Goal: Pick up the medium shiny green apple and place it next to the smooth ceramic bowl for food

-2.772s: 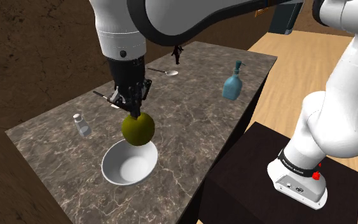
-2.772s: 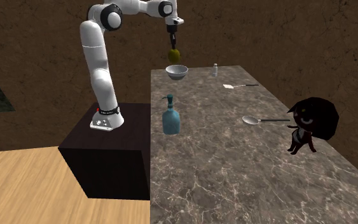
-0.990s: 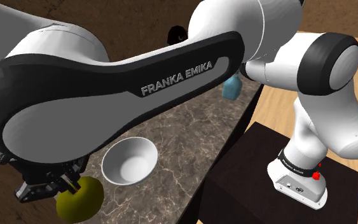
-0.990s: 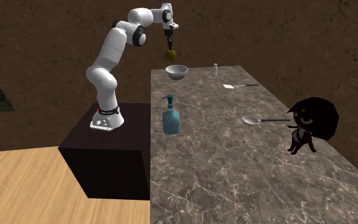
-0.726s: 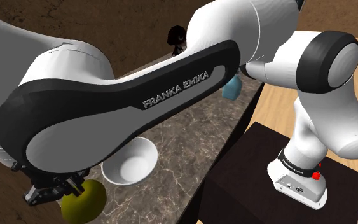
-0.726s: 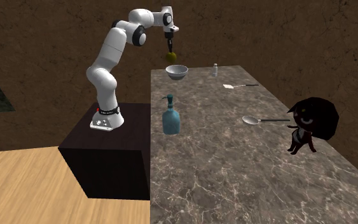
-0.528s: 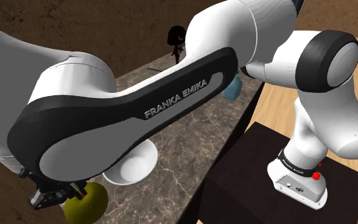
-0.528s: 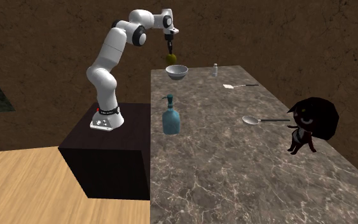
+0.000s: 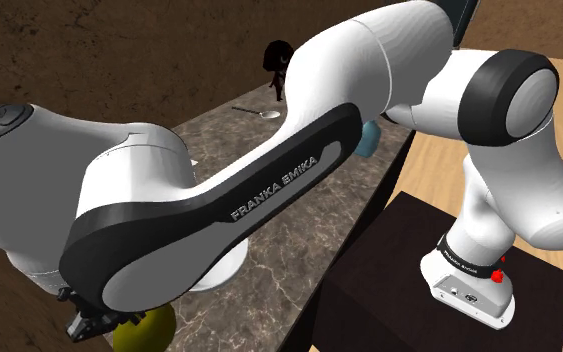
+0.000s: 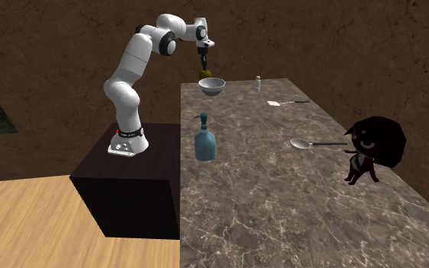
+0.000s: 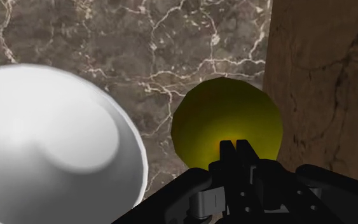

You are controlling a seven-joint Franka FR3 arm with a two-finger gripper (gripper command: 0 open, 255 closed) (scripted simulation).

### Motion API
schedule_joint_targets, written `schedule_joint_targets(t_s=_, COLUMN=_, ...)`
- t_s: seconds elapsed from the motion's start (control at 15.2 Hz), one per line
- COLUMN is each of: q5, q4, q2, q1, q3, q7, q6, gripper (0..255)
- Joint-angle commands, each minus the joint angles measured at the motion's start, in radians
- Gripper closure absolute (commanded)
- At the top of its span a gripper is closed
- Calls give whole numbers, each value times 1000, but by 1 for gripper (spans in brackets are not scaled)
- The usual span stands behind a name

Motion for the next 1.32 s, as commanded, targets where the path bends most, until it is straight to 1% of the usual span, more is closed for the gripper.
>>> schedule_joint_targets(t_s=0.0, q5=-1, q4=-18, q2=-2, q1=-3, q3=0, q7=2, q6=16, gripper=255)
schedule_joint_targets(t_s=0.46, q5=-1, q4=-17, q2=-2, q1=-3, q3=0, q7=2, q6=16, gripper=255)
schedule_joint_targets(t_s=0.53, q5=-1, q4=-17, q2=-2, q1=-3, q3=0, q7=2, q6=16, gripper=0)
schedule_joint_targets(t_s=0.86, q5=-1, q4=-17, q2=-2, q1=-3, q3=0, q7=2, q6=16, gripper=0)
schedule_joint_targets(t_s=1.12, q5=12, q4=74, q2=-25, q1=8, q3=8, q7=-11, q6=-95, gripper=0)
schedule_joint_targets(t_s=1.25, q5=12, q4=73, q2=-25, q1=8, q3=8, q7=-11, q6=-95, gripper=0)
